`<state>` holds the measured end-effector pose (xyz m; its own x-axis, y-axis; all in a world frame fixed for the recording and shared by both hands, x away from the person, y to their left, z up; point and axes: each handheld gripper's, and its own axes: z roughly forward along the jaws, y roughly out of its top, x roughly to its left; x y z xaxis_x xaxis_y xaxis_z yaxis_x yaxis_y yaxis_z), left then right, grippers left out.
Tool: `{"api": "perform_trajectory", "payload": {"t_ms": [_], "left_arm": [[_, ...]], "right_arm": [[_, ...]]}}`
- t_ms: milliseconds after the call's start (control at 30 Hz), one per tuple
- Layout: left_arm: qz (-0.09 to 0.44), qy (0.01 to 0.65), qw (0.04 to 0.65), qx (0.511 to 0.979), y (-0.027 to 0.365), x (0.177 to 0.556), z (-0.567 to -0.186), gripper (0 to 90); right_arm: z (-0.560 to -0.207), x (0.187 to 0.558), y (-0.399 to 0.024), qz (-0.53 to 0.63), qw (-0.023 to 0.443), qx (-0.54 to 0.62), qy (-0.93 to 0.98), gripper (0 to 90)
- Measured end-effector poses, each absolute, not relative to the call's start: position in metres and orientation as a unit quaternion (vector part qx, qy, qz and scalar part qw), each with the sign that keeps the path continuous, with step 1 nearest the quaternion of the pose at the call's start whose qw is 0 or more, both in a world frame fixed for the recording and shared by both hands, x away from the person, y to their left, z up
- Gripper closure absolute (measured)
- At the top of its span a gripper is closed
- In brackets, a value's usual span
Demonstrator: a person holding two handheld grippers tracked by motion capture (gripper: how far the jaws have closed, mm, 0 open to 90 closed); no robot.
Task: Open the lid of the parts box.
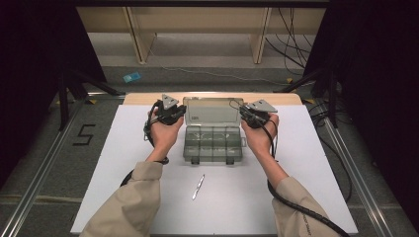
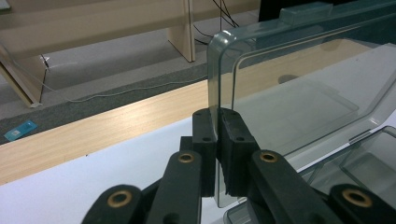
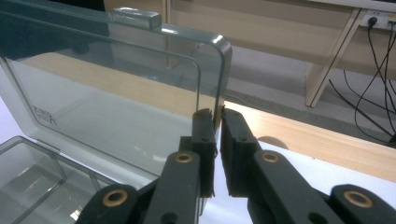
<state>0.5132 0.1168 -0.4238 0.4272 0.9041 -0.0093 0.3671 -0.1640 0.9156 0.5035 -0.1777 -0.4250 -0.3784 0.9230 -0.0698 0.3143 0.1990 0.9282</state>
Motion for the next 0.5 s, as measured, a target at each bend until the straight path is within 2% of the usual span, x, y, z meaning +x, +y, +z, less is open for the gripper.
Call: {"api": "perform_trajectory", "payload": {"t_ms": [500], "left_arm": [[0.29,0.451,0.463,0.706,0.1164,0.5159,-0.4252,85.1]], "right_arm": [[-0.4266,0.5068,-0.1778,0.447,0.337,0.442,0.701,84.9]]}}
